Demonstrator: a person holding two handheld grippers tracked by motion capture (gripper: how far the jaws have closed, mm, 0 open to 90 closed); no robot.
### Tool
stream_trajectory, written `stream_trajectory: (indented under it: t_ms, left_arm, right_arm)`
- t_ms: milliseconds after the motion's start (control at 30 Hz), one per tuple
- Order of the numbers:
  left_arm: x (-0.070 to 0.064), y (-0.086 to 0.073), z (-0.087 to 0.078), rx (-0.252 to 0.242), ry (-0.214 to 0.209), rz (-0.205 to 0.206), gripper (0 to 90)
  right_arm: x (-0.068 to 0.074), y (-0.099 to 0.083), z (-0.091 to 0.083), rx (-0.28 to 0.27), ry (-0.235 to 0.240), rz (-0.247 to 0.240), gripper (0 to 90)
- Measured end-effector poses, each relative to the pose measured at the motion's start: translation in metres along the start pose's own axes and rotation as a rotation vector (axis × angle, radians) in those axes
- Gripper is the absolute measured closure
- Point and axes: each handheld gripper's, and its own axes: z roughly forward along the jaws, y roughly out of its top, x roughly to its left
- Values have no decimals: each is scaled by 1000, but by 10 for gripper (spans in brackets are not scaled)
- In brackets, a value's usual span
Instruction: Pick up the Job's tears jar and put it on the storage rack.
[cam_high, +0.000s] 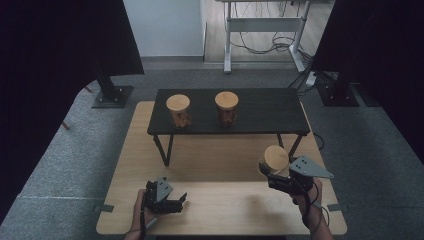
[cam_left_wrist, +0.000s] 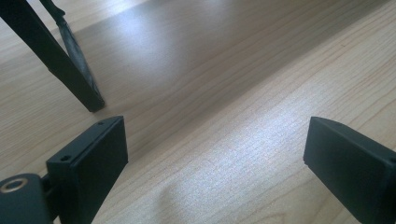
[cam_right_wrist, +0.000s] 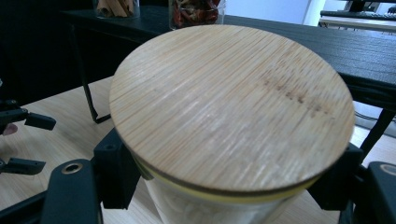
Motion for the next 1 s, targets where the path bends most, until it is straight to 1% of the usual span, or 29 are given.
stream_trajectory:
  t_ms: [333,633,1000]
  left_arm:
    - [0,0,0,1,2,4,61]
    - [1,0,-1,1,3,4,61]
    - [1,0,-1,-2,3,4,61]
  right_arm:
    - [-1,8,0,-10,1,-4,252]
    - [-1,16,-1,-20,13,-12,252]
    - [-3,28,-3,-34,9,-20,252]
